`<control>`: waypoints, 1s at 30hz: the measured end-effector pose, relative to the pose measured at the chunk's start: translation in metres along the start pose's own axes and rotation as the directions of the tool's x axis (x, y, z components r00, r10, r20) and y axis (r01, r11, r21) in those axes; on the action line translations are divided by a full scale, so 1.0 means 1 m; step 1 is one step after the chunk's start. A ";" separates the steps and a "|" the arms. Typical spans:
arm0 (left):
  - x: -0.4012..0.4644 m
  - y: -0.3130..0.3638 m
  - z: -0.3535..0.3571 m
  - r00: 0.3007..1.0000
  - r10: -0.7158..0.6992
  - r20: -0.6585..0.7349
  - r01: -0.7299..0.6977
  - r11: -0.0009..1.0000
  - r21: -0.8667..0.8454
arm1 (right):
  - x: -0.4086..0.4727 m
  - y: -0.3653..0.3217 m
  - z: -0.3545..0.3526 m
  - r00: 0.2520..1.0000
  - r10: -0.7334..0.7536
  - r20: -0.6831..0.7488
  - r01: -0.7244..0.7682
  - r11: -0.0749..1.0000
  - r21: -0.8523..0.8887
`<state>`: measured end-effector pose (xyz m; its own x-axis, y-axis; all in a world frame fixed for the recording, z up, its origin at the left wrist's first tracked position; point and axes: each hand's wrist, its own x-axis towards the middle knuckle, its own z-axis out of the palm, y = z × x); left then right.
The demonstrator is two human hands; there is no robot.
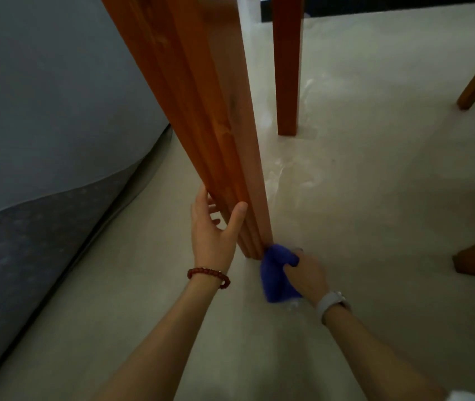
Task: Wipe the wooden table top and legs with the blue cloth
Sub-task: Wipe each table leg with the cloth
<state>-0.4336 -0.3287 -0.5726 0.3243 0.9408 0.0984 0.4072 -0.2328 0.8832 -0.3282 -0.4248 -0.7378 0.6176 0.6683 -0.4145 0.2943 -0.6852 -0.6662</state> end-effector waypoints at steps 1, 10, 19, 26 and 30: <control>0.000 -0.001 0.001 1.000 -0.014 0.001 0.014 1.000 0.007 | 0.000 -0.004 -0.012 0.995 0.018 -0.095 -0.019 1.000 -0.007; -0.004 0.004 -0.002 0.999 -0.037 0.024 0.036 0.998 0.049 | -0.030 -0.053 -0.009 0.985 -0.083 -0.149 0.144 0.872 0.467; -0.002 0.028 -0.048 0.571 -0.642 0.512 0.047 0.648 0.760 | -0.059 -0.054 -0.070 0.944 -0.294 0.153 0.230 0.913 0.338; -0.001 0.032 -0.077 0.650 -0.179 0.739 -0.274 0.851 0.448 | -0.072 -0.113 -0.080 0.878 -0.456 0.142 0.369 0.837 0.404; 0.016 0.017 -0.092 0.691 -0.036 0.722 -0.204 0.948 0.243 | -0.091 -0.134 -0.088 0.861 -0.499 0.101 0.400 0.785 0.472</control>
<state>-0.5006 -0.2953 -0.5137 0.8258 0.4810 -0.2945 0.5271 -0.4725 0.7063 -0.3599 -0.4193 -0.5560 0.3109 0.9464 -0.0871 0.1337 -0.1342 -0.9819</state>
